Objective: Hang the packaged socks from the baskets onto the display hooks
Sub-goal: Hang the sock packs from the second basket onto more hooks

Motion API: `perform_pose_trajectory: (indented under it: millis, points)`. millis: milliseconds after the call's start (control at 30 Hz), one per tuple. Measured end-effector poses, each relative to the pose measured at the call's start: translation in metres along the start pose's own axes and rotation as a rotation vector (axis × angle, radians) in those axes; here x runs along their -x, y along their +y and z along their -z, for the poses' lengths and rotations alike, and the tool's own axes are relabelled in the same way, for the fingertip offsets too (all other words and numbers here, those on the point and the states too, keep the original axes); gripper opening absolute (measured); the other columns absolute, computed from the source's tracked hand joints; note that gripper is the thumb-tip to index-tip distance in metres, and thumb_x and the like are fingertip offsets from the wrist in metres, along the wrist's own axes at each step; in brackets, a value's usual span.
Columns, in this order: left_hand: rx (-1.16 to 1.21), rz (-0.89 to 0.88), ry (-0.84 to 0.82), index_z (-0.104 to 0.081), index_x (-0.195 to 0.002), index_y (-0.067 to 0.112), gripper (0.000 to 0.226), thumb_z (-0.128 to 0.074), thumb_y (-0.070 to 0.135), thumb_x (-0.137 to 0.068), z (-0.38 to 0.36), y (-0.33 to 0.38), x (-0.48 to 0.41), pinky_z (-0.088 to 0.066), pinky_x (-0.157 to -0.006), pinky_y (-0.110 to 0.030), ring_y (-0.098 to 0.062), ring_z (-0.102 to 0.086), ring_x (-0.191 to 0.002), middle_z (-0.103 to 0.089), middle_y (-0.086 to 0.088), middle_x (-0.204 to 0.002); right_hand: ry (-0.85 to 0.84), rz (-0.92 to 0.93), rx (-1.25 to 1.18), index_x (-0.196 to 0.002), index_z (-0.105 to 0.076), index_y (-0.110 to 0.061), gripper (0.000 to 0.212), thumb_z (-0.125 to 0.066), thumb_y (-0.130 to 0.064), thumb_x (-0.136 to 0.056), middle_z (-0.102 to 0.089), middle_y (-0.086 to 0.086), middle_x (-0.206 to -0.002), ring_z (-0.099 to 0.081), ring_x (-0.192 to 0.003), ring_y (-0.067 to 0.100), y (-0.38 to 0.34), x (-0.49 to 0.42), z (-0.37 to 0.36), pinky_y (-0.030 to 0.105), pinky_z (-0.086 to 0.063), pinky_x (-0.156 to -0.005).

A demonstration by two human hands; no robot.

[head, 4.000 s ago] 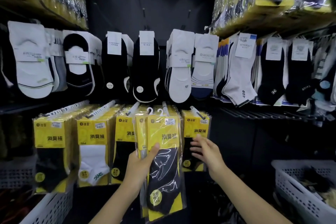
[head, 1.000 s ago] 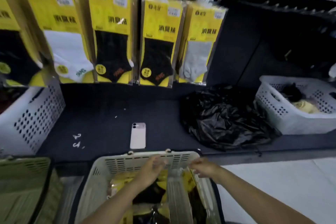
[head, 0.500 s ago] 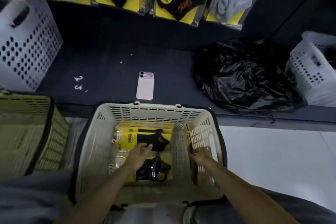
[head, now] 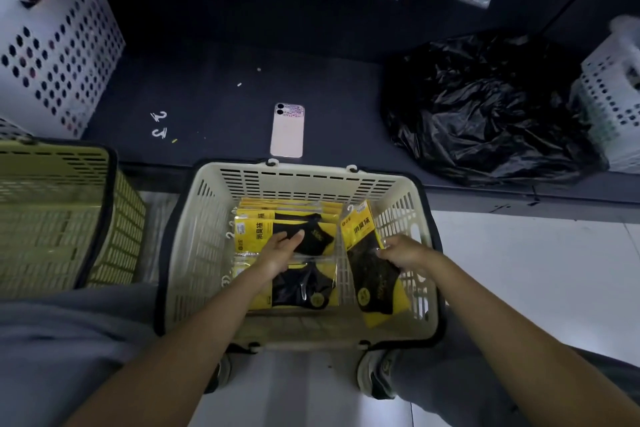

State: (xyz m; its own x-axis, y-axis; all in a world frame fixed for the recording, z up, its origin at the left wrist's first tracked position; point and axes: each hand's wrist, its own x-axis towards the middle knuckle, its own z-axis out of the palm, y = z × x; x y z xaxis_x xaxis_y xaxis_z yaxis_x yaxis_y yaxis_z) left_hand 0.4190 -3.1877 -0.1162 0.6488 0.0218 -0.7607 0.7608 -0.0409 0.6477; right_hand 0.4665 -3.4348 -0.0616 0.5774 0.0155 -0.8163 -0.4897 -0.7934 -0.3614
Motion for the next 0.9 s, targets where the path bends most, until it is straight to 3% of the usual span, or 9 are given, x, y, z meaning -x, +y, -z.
perform_pose_trajectory:
  millis: [133,200,267,333,433,533,667,800,900]
  points:
    - [0.023,0.043,-0.011,-0.026,-0.147,0.015,0.078,-0.057,0.053,-0.086,0.003,-0.001,0.002,-0.045,-0.101,-0.039,-0.027,-0.044,-0.129,-0.037,-0.01,-0.148,-0.144,0.026,-0.004,-0.111,-0.058,-0.014,0.015,-0.051,-0.016,-0.098,-0.059,0.004,-0.113,-0.058,-0.093,0.016,-0.019,0.011,0.014,0.021,-0.049,-0.061]
    - [0.043,0.065,-0.017,-0.027,-0.146,0.016,0.079,-0.056,0.055,-0.085,0.004,0.0,0.001,-0.045,-0.1,-0.04,-0.026,-0.046,-0.128,-0.04,-0.009,-0.146,-0.216,0.029,0.005,-0.102,-0.061,-0.016,0.011,-0.051,-0.015,-0.098,-0.063,0.002,-0.103,-0.061,-0.085,0.011,-0.028,0.016,0.019,0.023,-0.05,-0.062]
    - [0.101,0.069,-0.086,-0.037,-0.14,0.019,0.07,-0.055,0.057,-0.085,0.004,0.001,0.002,-0.049,-0.095,-0.041,-0.022,-0.059,-0.115,-0.055,-0.005,-0.133,-0.321,0.031,0.017,-0.089,-0.061,-0.025,0.015,-0.053,-0.015,-0.097,-0.06,-0.007,-0.086,-0.057,-0.07,0.002,-0.036,0.021,0.024,0.023,-0.05,-0.065]
    - [0.2,0.043,-0.174,-0.05,-0.127,0.019,0.053,-0.057,0.051,-0.085,0.005,0.005,0.005,-0.056,-0.081,-0.035,-0.018,-0.069,-0.095,-0.07,-0.003,-0.108,-0.397,0.049,0.035,-0.088,-0.06,-0.029,0.014,-0.055,-0.018,-0.096,-0.061,-0.011,-0.085,-0.055,-0.076,0.003,-0.042,0.024,0.027,0.032,-0.05,-0.081]
    - [0.402,0.024,-0.112,-0.056,-0.12,0.011,0.04,-0.066,0.026,-0.084,0.013,0.004,0.009,-0.059,-0.066,-0.026,-0.021,-0.071,-0.086,-0.072,-0.01,-0.101,-0.311,0.104,0.043,-0.096,-0.065,-0.023,0.007,-0.058,-0.024,-0.094,-0.067,-0.003,-0.102,-0.064,-0.097,0.015,-0.045,0.015,0.019,0.032,-0.051,-0.087]
    - [0.523,0.045,0.093,-0.057,-0.116,0.008,0.033,-0.066,0.015,-0.085,0.035,-0.007,0.009,-0.059,-0.06,-0.023,-0.02,-0.067,-0.086,-0.068,-0.014,-0.105,-0.15,0.07,0.005,-0.122,-0.059,-0.01,0.045,-0.07,-0.033,-0.085,-0.055,-0.002,-0.12,-0.057,-0.112,0.021,-0.03,-0.001,0.002,0.024,-0.049,-0.076]
    - [0.198,0.152,0.138,-0.058,-0.107,0.013,0.023,-0.065,0.023,-0.087,0.057,-0.033,0.014,-0.055,-0.05,-0.018,-0.014,-0.063,-0.075,-0.066,-0.008,-0.098,-0.054,-0.089,-0.234,-0.112,-0.063,-0.001,0.038,-0.076,-0.015,-0.079,-0.065,0.012,-0.109,-0.064,-0.082,0.02,0.005,-0.032,-0.027,0.03,-0.057,-0.071]
    - [-0.169,0.202,0.078,-0.06,-0.109,0.007,0.025,-0.063,0.022,-0.089,0.064,-0.066,0.006,-0.049,-0.08,-0.034,-0.024,-0.059,-0.091,-0.064,-0.013,-0.107,0.106,-0.126,-0.273,-0.111,-0.066,0.005,0.031,-0.07,-0.005,-0.083,-0.063,0.011,-0.092,-0.062,-0.063,0.012,0.024,-0.056,-0.073,0.019,-0.048,-0.053]
    - [-0.216,0.185,0.168,-0.059,-0.114,-0.001,0.028,-0.059,0.016,-0.092,0.067,-0.077,-0.003,-0.047,-0.08,-0.034,-0.03,-0.059,-0.094,-0.062,-0.022,-0.113,0.081,-0.105,-0.267,-0.11,-0.066,0.005,0.027,-0.065,-0.007,-0.087,-0.066,0.018,-0.105,-0.066,-0.085,0.023,0.026,-0.07,-0.097,0.03,-0.053,-0.072]
